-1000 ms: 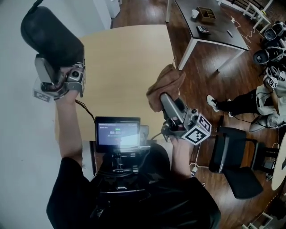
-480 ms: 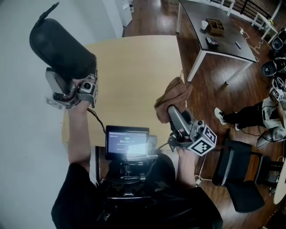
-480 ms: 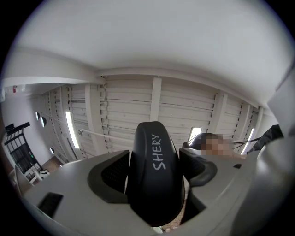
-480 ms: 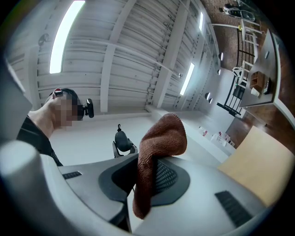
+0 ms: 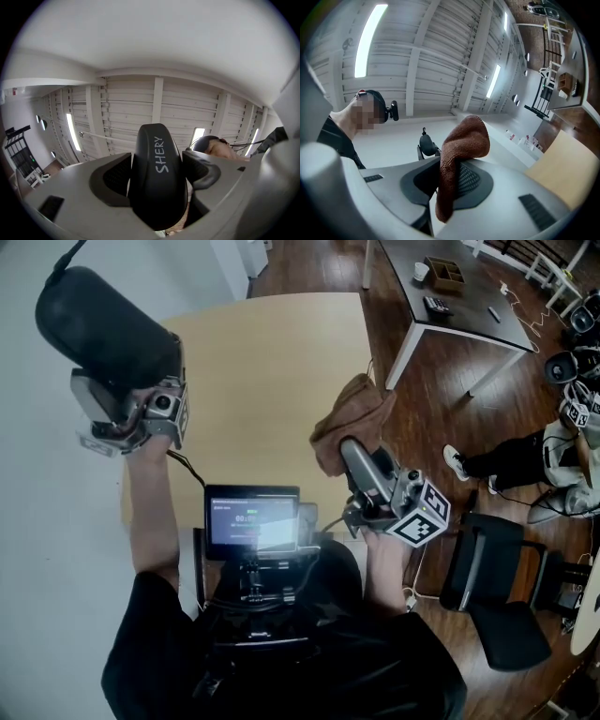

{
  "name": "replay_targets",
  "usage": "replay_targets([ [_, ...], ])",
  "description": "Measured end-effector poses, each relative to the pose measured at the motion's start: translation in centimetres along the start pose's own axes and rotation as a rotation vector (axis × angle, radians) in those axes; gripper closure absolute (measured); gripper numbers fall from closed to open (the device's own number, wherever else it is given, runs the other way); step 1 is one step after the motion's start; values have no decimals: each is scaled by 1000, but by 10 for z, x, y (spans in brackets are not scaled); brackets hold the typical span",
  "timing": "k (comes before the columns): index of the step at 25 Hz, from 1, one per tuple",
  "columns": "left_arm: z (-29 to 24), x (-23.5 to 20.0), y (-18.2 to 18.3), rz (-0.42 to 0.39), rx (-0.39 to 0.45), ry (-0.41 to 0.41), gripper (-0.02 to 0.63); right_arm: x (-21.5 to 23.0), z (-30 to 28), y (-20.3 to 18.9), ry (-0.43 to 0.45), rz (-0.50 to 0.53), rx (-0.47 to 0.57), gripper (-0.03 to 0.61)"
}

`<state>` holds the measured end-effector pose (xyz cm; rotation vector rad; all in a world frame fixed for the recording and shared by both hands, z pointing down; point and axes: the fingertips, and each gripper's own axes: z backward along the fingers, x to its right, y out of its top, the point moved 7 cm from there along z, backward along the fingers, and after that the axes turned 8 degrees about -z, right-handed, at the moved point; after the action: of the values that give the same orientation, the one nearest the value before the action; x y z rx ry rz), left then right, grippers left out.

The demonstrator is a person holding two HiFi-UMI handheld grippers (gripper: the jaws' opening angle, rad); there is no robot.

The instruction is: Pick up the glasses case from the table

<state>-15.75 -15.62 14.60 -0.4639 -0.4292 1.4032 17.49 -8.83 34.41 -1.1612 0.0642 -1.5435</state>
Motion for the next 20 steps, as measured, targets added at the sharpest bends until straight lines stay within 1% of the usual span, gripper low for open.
replay_targets([
  [2, -2, 0, -2, 3, -3, 11, 261, -1, 2, 2, 2, -2, 2, 518],
  [6, -5, 0, -4, 5, -4, 3, 261, -3, 1, 4, 12, -2, 1, 518],
  [9, -2, -3, -5, 9, -12, 53, 261, -5, -1, 6, 22, 3, -1, 518],
  [11, -3, -3, -6, 4, -18, 68, 261, -7, -2, 8, 27, 5, -2, 518],
  [14, -8, 0, -7, -3, -27, 52, 261, -8, -3, 9, 32, 6, -4, 518],
  [20, -6, -1, -7, 11, -5, 22, 261, -10, -4, 10, 41, 13, -10, 520],
])
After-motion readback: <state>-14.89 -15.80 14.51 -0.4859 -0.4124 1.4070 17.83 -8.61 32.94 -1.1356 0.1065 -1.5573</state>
